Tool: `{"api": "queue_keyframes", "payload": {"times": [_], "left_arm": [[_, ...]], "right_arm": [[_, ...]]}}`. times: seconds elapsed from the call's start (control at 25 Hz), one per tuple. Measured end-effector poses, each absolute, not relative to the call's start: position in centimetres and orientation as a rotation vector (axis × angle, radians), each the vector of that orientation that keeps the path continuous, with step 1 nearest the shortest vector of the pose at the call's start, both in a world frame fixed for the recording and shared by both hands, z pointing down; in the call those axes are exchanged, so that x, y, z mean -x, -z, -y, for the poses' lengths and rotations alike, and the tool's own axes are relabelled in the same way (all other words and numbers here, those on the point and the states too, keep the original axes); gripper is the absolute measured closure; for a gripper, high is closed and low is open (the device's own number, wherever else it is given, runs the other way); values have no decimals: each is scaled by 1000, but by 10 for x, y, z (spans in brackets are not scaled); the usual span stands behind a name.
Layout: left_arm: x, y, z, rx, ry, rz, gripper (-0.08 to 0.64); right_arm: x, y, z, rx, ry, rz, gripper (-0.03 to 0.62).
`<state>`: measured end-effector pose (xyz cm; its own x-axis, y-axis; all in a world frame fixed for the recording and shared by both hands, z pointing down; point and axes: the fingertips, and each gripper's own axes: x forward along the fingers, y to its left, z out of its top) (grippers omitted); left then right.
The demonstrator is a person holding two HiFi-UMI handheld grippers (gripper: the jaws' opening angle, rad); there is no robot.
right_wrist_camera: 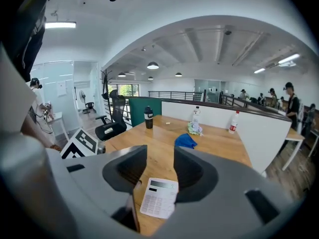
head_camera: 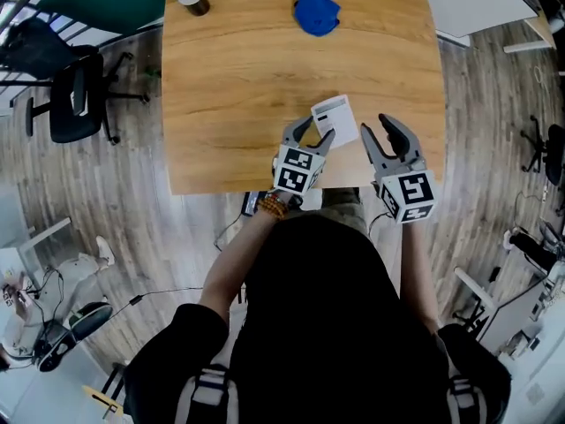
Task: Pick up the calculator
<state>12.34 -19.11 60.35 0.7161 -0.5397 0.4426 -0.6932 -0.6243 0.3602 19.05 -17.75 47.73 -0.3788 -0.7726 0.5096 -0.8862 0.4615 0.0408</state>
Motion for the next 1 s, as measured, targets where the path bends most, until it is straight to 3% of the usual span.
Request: {"api": "queue_keyframes", "payload": {"times": [0.4, 0.6, 1.0], "left_arm": [[-136, -658, 199, -2256, -438, 961, 287], [-136, -683, 191, -2197, -471, 924, 272], [-135, -720, 184, -2066, -505, 928, 265]], "right_arm": [[-196, -568, 199, -1176, -547, 2277, 262], [-206, -626, 208, -1145, -826, 2296, 235], [-225, -706, 226, -1157, -829, 2129, 219]]}}
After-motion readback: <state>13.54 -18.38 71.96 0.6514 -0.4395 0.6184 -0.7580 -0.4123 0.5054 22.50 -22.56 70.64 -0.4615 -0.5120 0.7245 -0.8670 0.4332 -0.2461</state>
